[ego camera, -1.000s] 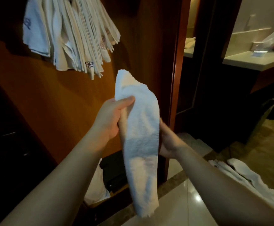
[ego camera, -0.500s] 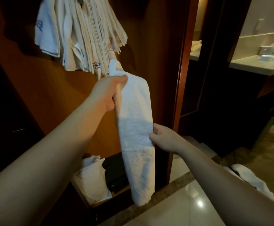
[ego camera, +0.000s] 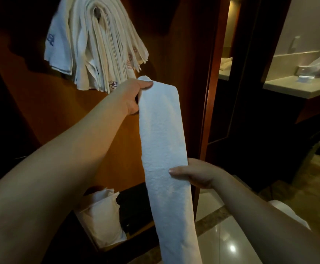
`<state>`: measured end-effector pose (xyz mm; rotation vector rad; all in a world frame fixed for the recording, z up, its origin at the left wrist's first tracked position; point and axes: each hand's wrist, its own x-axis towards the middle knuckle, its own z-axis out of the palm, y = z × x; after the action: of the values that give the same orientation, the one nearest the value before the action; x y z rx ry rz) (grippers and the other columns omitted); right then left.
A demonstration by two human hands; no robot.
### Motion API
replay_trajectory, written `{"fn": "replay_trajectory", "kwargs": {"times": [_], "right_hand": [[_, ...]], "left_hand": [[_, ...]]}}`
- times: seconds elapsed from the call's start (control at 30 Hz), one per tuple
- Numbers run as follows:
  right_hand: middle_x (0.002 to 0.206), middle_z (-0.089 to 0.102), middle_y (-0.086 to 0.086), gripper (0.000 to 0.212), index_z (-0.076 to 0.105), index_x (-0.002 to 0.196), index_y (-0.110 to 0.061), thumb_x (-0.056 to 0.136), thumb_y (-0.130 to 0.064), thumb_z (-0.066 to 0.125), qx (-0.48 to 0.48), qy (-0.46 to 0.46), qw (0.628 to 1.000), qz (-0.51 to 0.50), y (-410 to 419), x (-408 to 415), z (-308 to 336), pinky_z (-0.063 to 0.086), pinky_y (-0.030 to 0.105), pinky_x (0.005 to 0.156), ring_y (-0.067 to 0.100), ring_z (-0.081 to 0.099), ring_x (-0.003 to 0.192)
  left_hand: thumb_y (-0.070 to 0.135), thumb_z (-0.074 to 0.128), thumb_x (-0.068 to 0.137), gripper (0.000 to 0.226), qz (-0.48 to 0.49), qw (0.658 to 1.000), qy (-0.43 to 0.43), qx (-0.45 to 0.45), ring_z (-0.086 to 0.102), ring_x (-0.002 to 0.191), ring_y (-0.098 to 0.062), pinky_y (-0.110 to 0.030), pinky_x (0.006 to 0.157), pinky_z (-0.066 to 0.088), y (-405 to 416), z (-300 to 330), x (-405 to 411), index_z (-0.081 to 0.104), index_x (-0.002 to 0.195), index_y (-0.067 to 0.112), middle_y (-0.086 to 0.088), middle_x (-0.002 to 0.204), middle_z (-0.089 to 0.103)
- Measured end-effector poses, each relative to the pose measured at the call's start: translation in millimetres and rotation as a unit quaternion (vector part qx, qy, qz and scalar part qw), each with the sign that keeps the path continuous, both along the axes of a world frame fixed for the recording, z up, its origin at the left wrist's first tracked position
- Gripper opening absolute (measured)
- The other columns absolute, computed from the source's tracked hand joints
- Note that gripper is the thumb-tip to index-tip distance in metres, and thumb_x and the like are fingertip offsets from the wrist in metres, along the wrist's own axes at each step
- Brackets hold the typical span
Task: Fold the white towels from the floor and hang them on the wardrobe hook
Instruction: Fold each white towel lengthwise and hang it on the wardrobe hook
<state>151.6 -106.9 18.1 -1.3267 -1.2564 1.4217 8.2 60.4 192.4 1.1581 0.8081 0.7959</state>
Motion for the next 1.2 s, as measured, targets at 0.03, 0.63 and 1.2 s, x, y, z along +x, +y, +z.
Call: {"fn": "replay_trajectory", "kwargs": {"times": [0.03,0.63,1.2], "right_hand": [[0.124,0.072,0.007,0.069,0.066,0.124,-0.015,0.066,-0.044,0.088,0.004,0.008,1.0,-0.009,-2,0,1,0.047,0.049,0.109,0.025,0.067,0.117],[0.119,0.074,0.004,0.062,0.066,0.121,-0.016,0.079,-0.061,0.071,0.146,0.121,0.953,-0.236,6,24,72,0.049,0.046,0.108,0.022,0.069,0.116],[0.117,0.075,0.001,0.043,0.06,0.127,-0.02,0.101,-0.053,0.049,0.171,0.081,0.943,-0.273,11,11,124,0.052,0.043,0.104,0.018,0.072,0.11]], "left_hand": [[0.005,0.073,0.088,0.026,-0.001,1.0,0.003,0.0,0.074,0.086,-0.031,-0.048,0.069,0.063,3,-2,2,0.052,0.103,0.008,-0.018,0.102,0.072],[0.094,0.034,0.074,0.094,-0.23,0.97,0.014,-0.078,0.063,0.123,-0.032,-0.053,0.106,0.047,-13,-142,-4,0.068,0.129,0.026,-0.01,0.131,0.068],[0.029,0.084,0.078,0.06,-0.307,0.94,-0.128,-0.078,0.065,0.116,-0.031,-0.045,0.092,0.055,-34,-163,-15,0.064,0.131,0.008,-0.015,0.126,0.066]]}}
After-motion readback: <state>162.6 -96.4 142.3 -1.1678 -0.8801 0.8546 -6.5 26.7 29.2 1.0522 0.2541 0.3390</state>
